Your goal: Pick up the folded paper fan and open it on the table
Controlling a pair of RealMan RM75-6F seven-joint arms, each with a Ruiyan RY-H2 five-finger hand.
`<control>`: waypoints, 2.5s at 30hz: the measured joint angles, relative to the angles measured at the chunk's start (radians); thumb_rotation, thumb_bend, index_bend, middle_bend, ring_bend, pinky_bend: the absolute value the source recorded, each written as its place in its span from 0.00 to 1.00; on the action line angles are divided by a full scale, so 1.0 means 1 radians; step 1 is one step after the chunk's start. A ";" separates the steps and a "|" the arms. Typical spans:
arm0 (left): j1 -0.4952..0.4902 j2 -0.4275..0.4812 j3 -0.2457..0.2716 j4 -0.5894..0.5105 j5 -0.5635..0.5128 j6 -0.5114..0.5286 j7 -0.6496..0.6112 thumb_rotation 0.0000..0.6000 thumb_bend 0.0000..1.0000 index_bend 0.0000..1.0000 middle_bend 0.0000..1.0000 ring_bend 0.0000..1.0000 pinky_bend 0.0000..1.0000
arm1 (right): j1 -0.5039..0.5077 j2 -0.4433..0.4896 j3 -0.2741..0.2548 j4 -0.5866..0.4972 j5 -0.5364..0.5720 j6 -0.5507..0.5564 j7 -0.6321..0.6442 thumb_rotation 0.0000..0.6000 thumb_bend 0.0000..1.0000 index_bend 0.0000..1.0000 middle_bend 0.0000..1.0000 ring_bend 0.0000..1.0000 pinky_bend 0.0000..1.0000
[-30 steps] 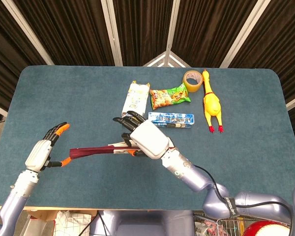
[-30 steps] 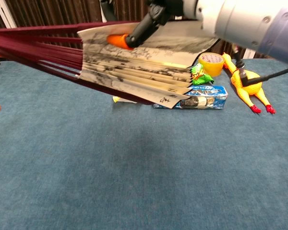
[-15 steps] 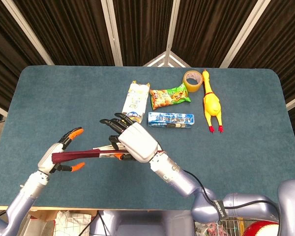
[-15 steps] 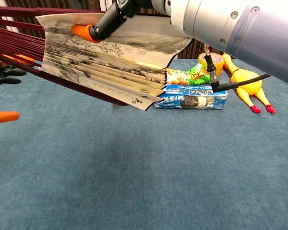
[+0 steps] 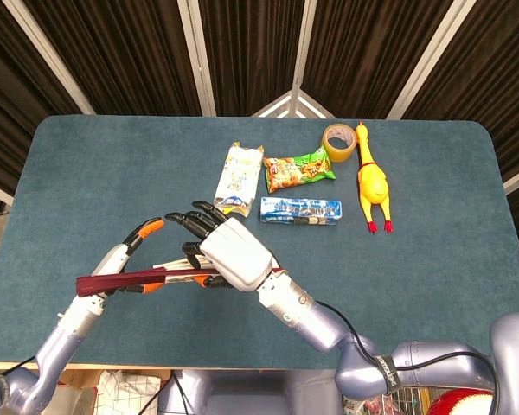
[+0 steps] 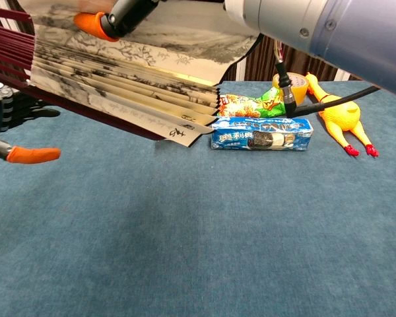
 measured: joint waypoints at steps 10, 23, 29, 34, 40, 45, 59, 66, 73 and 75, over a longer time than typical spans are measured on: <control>-0.049 -0.049 0.025 0.048 0.050 0.004 -0.172 1.00 0.31 0.16 0.00 0.00 0.00 | 0.006 -0.007 -0.020 0.005 0.002 0.018 0.001 1.00 0.41 0.95 0.19 0.22 0.15; -0.139 -0.121 0.113 0.188 0.150 0.012 -0.491 1.00 0.35 0.25 0.00 0.00 0.00 | 0.007 0.004 -0.032 -0.003 -0.007 0.036 -0.002 1.00 0.41 0.96 0.19 0.22 0.15; -0.166 -0.165 0.114 0.236 0.153 0.046 -0.552 1.00 0.35 0.26 0.00 0.00 0.00 | 0.005 0.011 -0.036 -0.011 -0.008 0.044 0.003 1.00 0.41 0.96 0.19 0.22 0.15; -0.176 -0.189 0.108 0.258 0.142 0.076 -0.577 1.00 0.35 0.28 0.00 0.00 0.00 | 0.001 0.014 -0.043 -0.012 -0.009 0.049 0.009 1.00 0.41 0.96 0.19 0.22 0.15; -0.181 -0.203 0.105 0.268 0.122 0.087 -0.594 1.00 0.50 0.36 0.03 0.00 0.00 | -0.002 0.021 -0.048 -0.016 -0.016 0.055 0.015 1.00 0.41 0.96 0.19 0.22 0.15; -0.185 -0.207 0.104 0.273 0.103 0.083 -0.591 1.00 0.54 0.45 0.07 0.00 0.01 | -0.005 0.026 -0.048 -0.016 -0.013 0.059 0.020 1.00 0.41 0.96 0.19 0.22 0.15; -0.189 -0.201 0.079 0.262 0.048 0.074 -0.517 1.00 0.61 0.58 0.17 0.00 0.11 | -0.021 0.059 -0.050 -0.026 -0.018 0.073 0.037 1.00 0.41 0.96 0.19 0.22 0.15; -0.167 -0.205 0.042 0.286 0.009 0.108 -0.345 1.00 0.61 0.57 0.17 0.00 0.11 | -0.037 0.116 -0.028 -0.022 -0.002 0.081 0.053 1.00 0.41 0.97 0.19 0.22 0.15; -0.126 -0.211 -0.011 0.333 -0.019 0.224 -0.135 1.00 0.61 0.57 0.17 0.00 0.11 | -0.073 0.196 -0.013 -0.023 -0.007 0.103 0.090 1.00 0.41 0.97 0.19 0.22 0.15; -0.115 -0.213 -0.029 0.354 -0.024 0.263 -0.099 1.00 0.60 0.56 0.17 0.00 0.12 | -0.086 0.220 -0.012 -0.023 -0.013 0.110 0.106 1.00 0.41 0.97 0.19 0.22 0.15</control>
